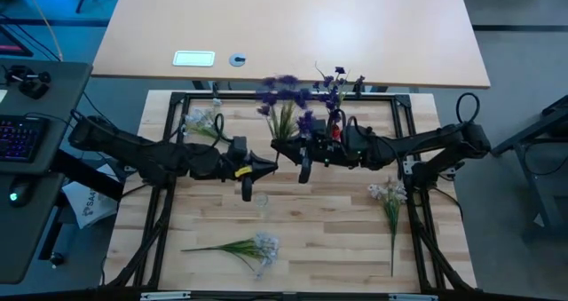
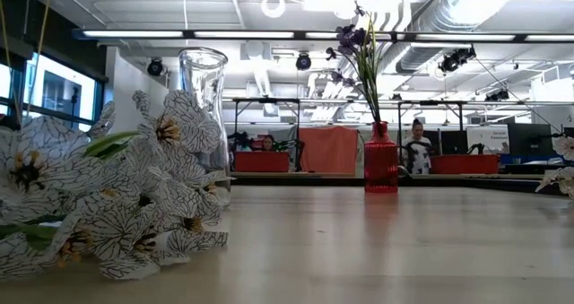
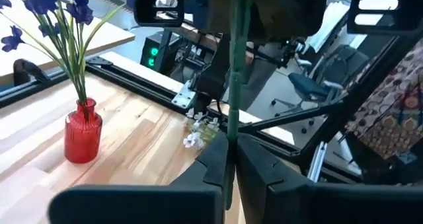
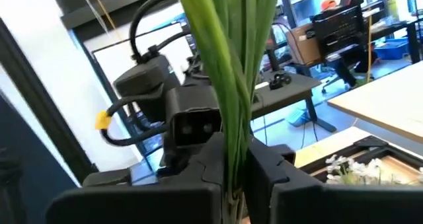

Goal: Sort flowers into vase by color
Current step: Put the blue flowers into the red crystal vase

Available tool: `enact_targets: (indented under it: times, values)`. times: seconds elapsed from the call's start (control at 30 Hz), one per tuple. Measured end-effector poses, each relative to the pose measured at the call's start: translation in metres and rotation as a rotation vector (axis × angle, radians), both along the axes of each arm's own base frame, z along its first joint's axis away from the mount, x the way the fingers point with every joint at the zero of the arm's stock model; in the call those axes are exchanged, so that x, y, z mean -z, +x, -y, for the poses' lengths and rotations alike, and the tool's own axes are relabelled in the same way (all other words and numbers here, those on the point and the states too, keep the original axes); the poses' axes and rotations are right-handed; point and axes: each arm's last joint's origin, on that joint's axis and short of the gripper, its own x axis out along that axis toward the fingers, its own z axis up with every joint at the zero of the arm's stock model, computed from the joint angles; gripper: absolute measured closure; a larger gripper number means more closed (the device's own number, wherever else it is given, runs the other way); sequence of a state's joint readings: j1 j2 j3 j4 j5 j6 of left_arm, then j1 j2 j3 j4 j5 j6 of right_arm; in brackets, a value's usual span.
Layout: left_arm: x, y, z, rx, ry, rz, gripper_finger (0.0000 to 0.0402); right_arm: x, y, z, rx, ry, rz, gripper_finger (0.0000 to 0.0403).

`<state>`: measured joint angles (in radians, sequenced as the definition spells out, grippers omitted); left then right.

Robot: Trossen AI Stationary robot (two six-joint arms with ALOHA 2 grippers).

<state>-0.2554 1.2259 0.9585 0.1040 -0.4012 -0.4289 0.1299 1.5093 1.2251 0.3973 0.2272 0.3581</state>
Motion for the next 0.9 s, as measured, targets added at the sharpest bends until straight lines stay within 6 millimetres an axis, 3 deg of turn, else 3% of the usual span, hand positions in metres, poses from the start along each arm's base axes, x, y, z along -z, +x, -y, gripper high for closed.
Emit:
enact_targets:
  times: [0.17, 0.33, 0.4, 0.5, 0.57, 0.7, 0.8, 0.9]
  values:
    - [-0.012, -0.016, -0.005, -0.025, 0.032, 0.004, 0.0346, 0.0, -0.007, 0.001, -0.016, -0.03, -0.064, 0.0389]
    - [-0.011, -0.044, -0.012, -0.022, 0.034, -0.134, 0.0298, -0.015, -0.038, 0.004, 0.006, -0.105, -0.177, 0.0393]
    - [-0.004, -0.056, -0.015, -0.027, 0.024, -0.211, 0.0286, -0.019, -0.052, 0.003, 0.004, -0.141, -0.223, 0.0396]
    - [0.021, -0.067, -0.012, -0.053, -0.018, -0.242, 0.0279, -0.016, -0.071, -0.002, -0.007, -0.175, -0.288, 0.0397]
    - [0.037, -0.072, -0.01, -0.061, -0.052, -0.206, 0.0278, 0.0, -0.081, -0.006, -0.012, -0.18, -0.363, 0.0398]
    - [0.067, -0.077, -0.006, -0.063, -0.161, -0.132, 0.0278, 0.057, -0.103, -0.012, 0.001, -0.07, -0.452, 0.0398]
    - [0.076, -0.077, -0.004, -0.062, -0.202, -0.064, 0.0278, 0.091, -0.117, -0.016, -0.024, 0.003, -0.332, 0.0398]
    - [0.077, -0.077, -0.008, -0.116, -0.18, -0.042, 0.0278, 0.111, -0.126, -0.009, 0.012, -0.104, -0.203, 0.0398]
